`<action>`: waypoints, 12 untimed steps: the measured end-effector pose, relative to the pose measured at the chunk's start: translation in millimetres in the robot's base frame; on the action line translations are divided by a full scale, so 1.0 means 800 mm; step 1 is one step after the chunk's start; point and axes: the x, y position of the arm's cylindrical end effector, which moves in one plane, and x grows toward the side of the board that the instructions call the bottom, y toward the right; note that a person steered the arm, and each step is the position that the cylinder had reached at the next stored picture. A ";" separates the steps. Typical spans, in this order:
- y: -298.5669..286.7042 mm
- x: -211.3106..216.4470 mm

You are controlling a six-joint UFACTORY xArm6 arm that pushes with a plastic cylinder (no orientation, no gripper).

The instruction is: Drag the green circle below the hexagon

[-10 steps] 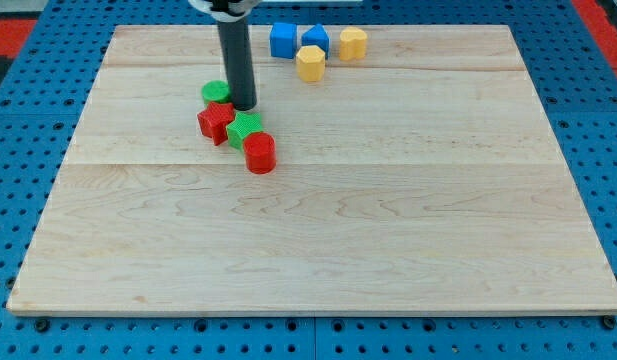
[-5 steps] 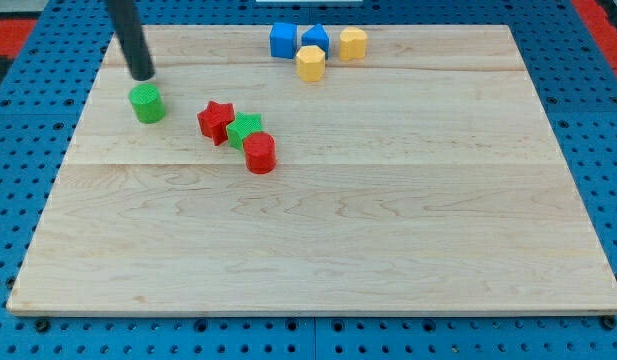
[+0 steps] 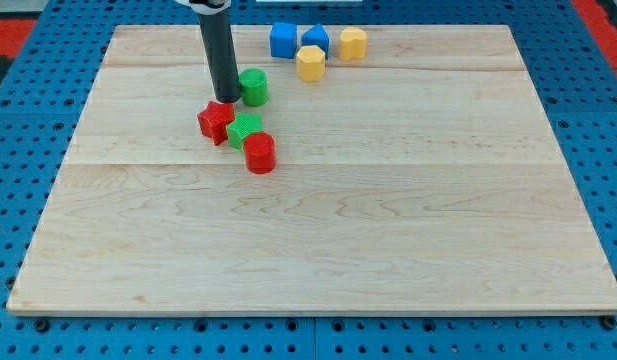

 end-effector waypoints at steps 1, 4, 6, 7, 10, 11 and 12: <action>-0.001 -0.008; 0.037 -0.043; 0.077 -0.058; 0.078 -0.050; 0.084 -0.011; 0.092 -0.003; 0.096 0.003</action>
